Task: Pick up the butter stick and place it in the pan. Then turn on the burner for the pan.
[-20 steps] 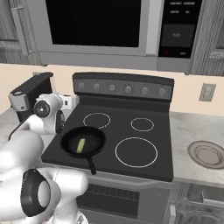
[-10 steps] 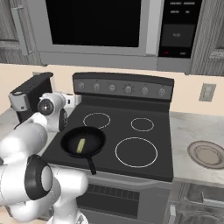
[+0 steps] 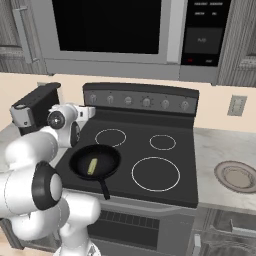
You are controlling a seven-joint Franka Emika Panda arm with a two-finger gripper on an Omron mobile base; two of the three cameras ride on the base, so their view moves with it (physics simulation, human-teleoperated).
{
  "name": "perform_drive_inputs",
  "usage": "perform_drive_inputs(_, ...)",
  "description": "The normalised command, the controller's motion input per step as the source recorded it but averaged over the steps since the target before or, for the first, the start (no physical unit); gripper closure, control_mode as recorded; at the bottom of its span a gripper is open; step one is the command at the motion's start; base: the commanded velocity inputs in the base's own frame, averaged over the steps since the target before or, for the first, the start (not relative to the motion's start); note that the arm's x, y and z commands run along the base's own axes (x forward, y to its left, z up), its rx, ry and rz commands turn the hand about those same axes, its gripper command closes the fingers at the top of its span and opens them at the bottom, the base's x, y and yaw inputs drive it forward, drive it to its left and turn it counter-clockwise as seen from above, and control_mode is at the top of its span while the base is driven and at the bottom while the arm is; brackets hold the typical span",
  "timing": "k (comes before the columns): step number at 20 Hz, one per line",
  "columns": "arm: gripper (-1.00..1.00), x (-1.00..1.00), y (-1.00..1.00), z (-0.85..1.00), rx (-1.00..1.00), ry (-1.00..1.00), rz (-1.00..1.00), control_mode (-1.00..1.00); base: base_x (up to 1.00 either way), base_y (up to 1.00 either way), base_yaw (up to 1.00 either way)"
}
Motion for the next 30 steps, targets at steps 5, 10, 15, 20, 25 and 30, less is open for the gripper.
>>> perform_drive_inputs(5, -1.0, 0.09, 0.0, 0.0, 0.0, 0.0, 0.0, -1.0, 0.0, 0.0, 0.0)
perform_drive_inputs(10, -1.0, 0.13, 0.0, 0.0, 0.0, 0.0, 0.0, -1.0, 0.0, 0.0, 0.0)
perform_drive_inputs(15, -1.0, 0.1, 0.05, 0.0, 0.0, 0.0, -0.01, -1.0, 0.0, 0.0, 0.0)
perform_drive_inputs(20, -1.0, 0.09, 0.11, 0.0, 0.0, 0.0, -0.02, -1.0, 0.0, 0.0, 0.0)
perform_drive_inputs(25, -1.0, 0.08, 0.14, 0.0, 0.0, 0.0, -0.02, -1.0, 0.0, 0.0, 0.0)
perform_drive_inputs(30, -1.0, 0.09, 0.1, 0.0, 0.0, 0.0, -0.01, -1.0, 0.0, 0.0, 0.0)
